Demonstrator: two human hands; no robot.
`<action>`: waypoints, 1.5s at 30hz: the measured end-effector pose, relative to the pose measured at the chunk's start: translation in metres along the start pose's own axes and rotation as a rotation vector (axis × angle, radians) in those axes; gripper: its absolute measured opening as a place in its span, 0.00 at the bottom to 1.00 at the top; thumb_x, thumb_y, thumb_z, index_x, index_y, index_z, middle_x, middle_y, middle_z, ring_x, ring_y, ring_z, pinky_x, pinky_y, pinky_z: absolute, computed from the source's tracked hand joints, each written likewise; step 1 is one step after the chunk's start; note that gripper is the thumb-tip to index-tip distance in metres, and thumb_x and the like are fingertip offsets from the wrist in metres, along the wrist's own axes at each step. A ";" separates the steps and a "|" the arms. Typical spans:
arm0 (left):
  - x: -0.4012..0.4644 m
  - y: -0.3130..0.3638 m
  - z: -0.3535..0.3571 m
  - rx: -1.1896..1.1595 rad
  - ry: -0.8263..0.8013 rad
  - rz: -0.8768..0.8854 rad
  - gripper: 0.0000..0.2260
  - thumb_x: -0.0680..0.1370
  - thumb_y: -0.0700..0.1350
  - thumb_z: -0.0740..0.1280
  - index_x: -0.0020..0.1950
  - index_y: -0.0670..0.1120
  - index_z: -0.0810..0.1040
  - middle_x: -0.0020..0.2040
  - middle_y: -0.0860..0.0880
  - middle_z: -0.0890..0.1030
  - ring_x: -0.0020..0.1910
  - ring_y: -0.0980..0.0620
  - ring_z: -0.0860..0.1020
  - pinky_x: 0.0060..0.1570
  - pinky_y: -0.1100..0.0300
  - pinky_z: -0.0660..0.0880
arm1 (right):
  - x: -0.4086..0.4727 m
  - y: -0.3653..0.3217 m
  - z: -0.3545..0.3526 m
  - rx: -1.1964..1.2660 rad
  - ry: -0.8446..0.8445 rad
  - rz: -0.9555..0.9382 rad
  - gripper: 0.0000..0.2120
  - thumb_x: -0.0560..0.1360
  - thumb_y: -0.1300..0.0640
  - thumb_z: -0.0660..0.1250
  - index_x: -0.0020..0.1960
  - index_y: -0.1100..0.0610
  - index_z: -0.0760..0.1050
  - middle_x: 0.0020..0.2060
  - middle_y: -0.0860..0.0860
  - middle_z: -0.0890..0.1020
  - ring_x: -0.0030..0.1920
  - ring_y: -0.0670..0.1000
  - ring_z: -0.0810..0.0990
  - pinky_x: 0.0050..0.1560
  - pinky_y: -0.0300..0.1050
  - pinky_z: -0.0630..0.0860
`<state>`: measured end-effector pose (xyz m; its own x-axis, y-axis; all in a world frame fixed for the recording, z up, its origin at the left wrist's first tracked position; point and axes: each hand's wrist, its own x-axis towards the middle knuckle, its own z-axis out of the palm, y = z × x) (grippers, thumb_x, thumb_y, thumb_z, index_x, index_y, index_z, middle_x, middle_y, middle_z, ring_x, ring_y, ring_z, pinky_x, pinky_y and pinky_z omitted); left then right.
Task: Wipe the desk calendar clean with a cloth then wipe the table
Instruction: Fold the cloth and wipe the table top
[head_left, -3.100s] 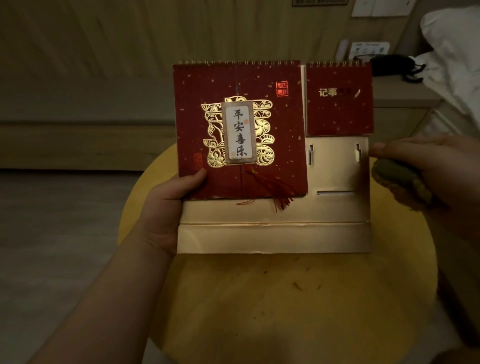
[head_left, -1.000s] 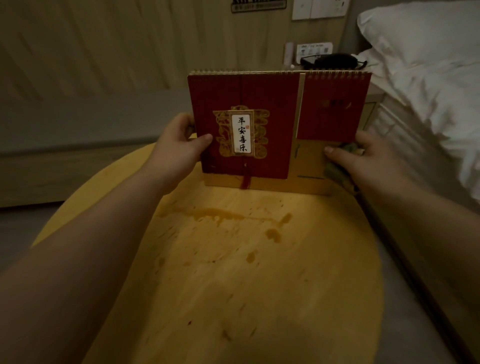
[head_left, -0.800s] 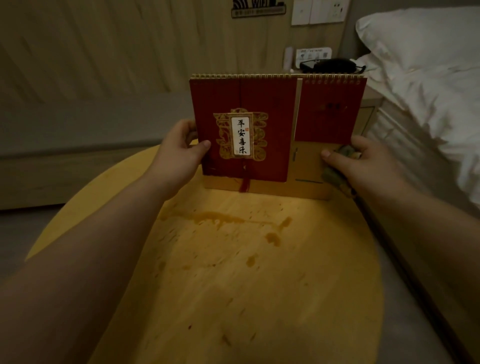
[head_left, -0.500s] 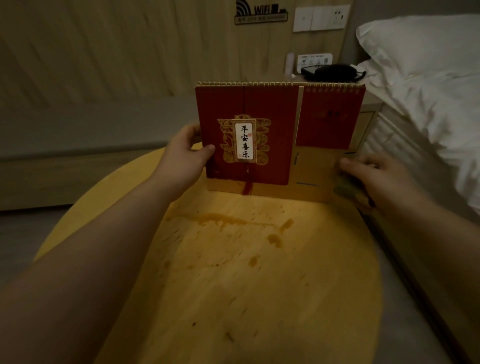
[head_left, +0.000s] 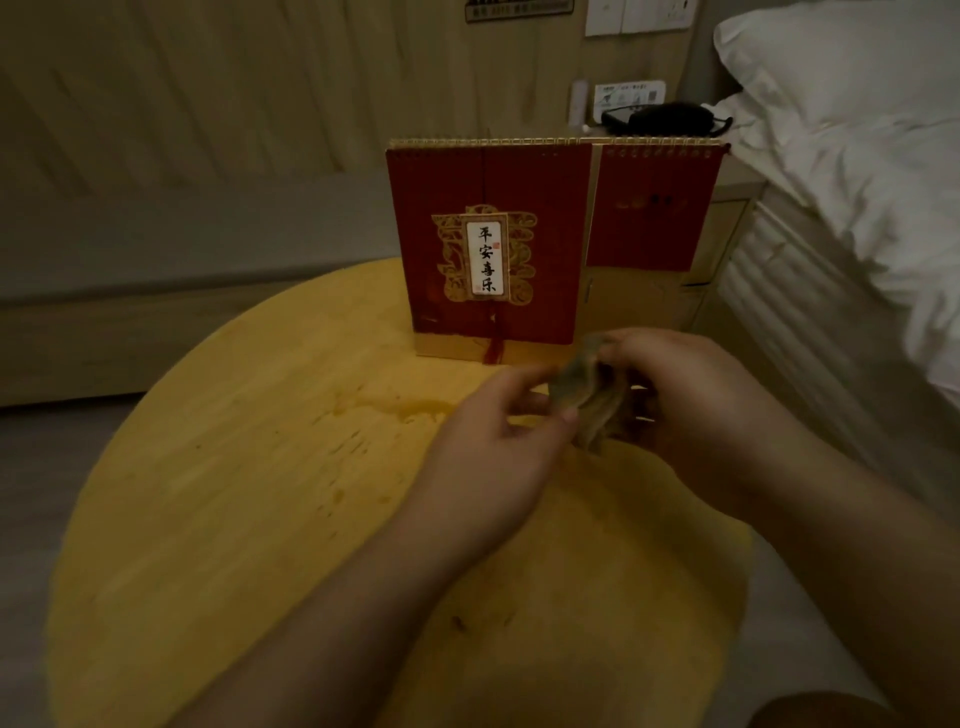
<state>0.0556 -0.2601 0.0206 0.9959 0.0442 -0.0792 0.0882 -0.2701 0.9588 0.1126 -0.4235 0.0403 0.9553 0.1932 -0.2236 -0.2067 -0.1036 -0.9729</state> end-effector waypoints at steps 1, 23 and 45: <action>-0.002 -0.002 0.005 -0.029 0.005 0.002 0.18 0.82 0.50 0.70 0.71 0.59 0.76 0.56 0.57 0.83 0.48 0.59 0.86 0.55 0.48 0.84 | 0.000 0.000 0.004 0.020 -0.006 -0.008 0.10 0.83 0.58 0.64 0.57 0.56 0.84 0.50 0.57 0.86 0.48 0.55 0.85 0.40 0.44 0.84; 0.025 -0.008 -0.014 -0.445 0.111 -0.322 0.07 0.82 0.45 0.68 0.52 0.44 0.85 0.51 0.41 0.87 0.51 0.41 0.86 0.51 0.44 0.85 | -0.004 0.020 -0.014 0.372 0.029 -0.043 0.12 0.80 0.69 0.68 0.54 0.55 0.85 0.46 0.55 0.89 0.43 0.51 0.89 0.38 0.43 0.83; 0.057 -0.013 -0.019 0.453 0.170 0.025 0.08 0.81 0.54 0.70 0.47 0.53 0.83 0.40 0.54 0.83 0.42 0.55 0.81 0.36 0.57 0.77 | 0.027 0.027 -0.020 -0.697 0.187 -0.439 0.07 0.83 0.57 0.69 0.58 0.47 0.82 0.52 0.43 0.83 0.53 0.44 0.81 0.50 0.37 0.78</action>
<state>0.1107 -0.2360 0.0092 0.9835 0.1790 0.0244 0.1024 -0.6634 0.7412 0.1366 -0.4409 0.0089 0.9506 0.1980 0.2391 0.3100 -0.6474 -0.6963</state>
